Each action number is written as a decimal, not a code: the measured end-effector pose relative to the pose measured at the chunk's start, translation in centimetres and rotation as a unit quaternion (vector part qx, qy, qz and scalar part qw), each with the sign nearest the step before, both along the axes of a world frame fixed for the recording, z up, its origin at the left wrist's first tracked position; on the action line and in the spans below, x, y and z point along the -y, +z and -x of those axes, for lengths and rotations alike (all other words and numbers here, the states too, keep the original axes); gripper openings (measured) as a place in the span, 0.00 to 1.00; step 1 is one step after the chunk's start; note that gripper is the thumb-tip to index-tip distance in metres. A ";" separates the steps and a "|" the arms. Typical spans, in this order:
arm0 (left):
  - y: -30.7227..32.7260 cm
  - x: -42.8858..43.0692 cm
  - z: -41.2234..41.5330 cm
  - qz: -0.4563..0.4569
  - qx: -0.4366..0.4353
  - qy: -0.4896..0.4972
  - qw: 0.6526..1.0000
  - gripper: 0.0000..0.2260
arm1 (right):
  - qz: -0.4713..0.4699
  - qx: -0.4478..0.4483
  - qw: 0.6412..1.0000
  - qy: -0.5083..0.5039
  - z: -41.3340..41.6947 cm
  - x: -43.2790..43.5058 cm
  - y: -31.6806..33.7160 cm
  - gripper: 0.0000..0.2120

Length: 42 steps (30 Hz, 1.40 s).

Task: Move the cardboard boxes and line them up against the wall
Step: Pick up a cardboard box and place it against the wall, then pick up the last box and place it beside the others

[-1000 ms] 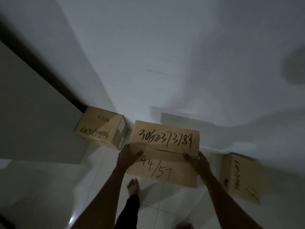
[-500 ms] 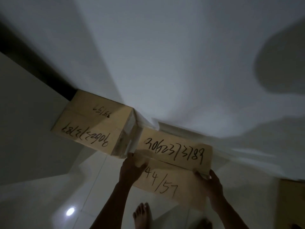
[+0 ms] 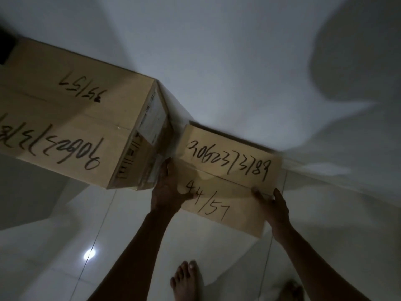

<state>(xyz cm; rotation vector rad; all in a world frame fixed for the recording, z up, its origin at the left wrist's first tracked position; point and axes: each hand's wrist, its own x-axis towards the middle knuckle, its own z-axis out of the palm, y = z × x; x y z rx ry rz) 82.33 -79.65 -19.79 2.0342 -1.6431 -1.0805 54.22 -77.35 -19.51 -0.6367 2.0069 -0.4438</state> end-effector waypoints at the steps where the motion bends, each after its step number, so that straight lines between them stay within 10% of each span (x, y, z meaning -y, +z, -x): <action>1: 0.1 -0.1 0.3 0.017 0.030 -0.031 0.999 0.54 | -0.001 0.003 1.000 -0.001 0.0 0.0 -0.1 0.34; 26: 4.6 -0.5 -3.8 -0.065 0.161 -0.137 0.975 0.38 | -0.069 -0.050 0.991 0.103 -3.7 3.3 4.9 0.43; 42: 29.3 -4.6 26.2 -0.049 0.141 -0.376 0.915 0.35 | -0.075 -0.170 0.980 -0.073 27.7 -16.3 27.9 0.40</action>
